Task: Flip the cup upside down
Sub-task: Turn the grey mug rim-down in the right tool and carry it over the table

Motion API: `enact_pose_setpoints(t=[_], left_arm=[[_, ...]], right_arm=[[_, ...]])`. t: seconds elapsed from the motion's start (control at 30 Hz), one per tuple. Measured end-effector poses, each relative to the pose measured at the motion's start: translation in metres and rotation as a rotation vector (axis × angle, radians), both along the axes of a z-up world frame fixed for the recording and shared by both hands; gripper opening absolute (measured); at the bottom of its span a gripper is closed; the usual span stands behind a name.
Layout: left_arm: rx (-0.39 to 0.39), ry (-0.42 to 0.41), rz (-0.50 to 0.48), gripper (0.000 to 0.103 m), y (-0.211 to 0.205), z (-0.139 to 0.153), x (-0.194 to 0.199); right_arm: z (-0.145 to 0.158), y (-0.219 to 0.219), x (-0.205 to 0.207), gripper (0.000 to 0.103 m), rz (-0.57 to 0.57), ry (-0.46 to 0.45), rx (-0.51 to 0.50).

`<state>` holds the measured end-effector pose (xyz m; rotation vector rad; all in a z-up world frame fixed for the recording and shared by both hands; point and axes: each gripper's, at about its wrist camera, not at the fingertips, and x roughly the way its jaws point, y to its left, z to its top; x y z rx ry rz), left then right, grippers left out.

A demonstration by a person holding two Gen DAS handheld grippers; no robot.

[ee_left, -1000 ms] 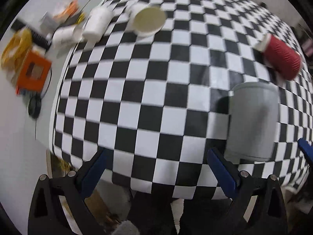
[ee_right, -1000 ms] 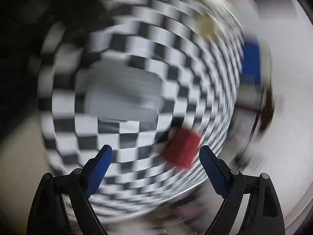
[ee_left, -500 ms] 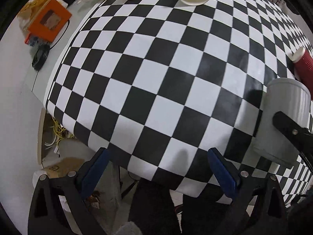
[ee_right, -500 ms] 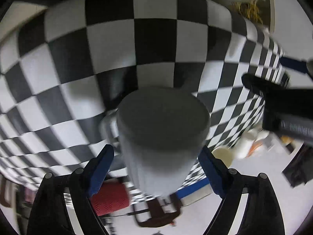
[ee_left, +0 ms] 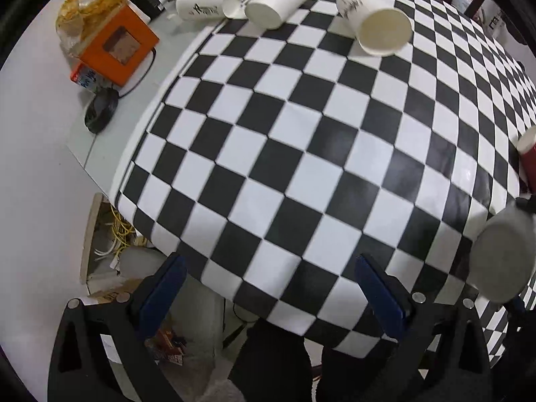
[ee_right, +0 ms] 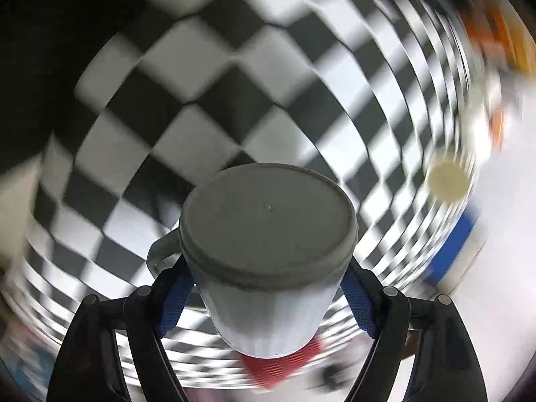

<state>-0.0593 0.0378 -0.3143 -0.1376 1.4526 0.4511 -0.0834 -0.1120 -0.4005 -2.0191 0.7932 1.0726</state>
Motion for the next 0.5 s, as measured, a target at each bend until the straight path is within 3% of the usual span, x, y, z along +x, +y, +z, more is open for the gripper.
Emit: enact_pose_setpoints(t=[0.23, 0.5], left_arm=[[0.006, -0.024, -0.020, 0.102, 0.006, 0.011, 0.015], [-0.011, -0.030, -0.051, 0.102, 0.004, 0.014, 0.028]], right_arm=[[0.030, 0.013, 0.094, 0.082, -0.706, 0.158, 0.080], [0.007, -0.020, 0.178, 0.082, -1.417, 0.314, 0.020]])
